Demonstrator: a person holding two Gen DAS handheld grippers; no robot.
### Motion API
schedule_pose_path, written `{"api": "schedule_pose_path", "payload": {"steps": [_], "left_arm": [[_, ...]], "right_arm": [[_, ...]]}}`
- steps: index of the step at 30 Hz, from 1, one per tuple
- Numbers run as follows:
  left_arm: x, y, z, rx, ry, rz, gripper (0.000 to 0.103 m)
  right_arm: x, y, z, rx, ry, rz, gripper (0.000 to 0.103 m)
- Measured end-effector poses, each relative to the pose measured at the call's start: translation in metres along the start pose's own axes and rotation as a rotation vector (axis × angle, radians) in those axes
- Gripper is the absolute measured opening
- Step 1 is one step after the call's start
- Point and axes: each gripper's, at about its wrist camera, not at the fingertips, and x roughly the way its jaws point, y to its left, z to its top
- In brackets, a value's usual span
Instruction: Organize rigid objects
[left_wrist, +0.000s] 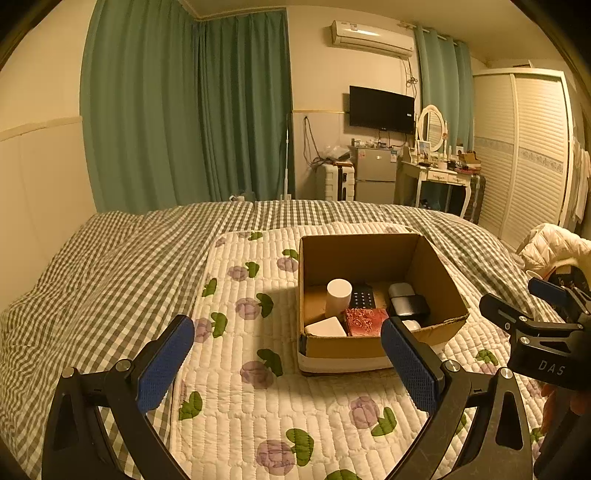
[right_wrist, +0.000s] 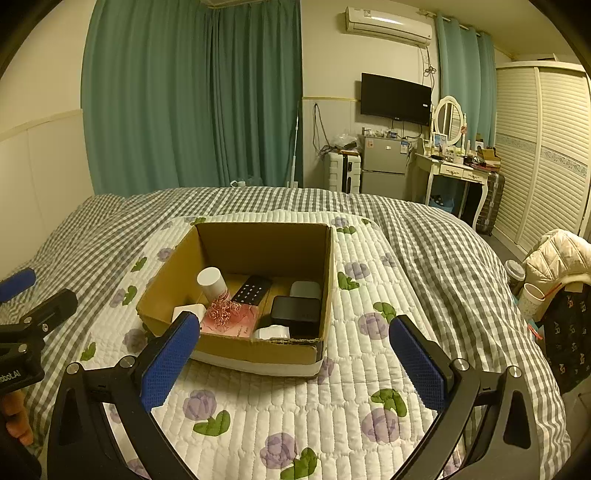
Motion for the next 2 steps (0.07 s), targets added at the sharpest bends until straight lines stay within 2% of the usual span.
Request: {"api": "schedule_pose_path", "payload": {"steps": [2], "left_arm": [[0.0008, 0.0013, 0.0004, -0.007, 0.004, -0.010, 0.103]], "right_arm": [[0.0002, -0.0003, -0.0003, 0.000, 0.002, -0.001, 0.103]]}}
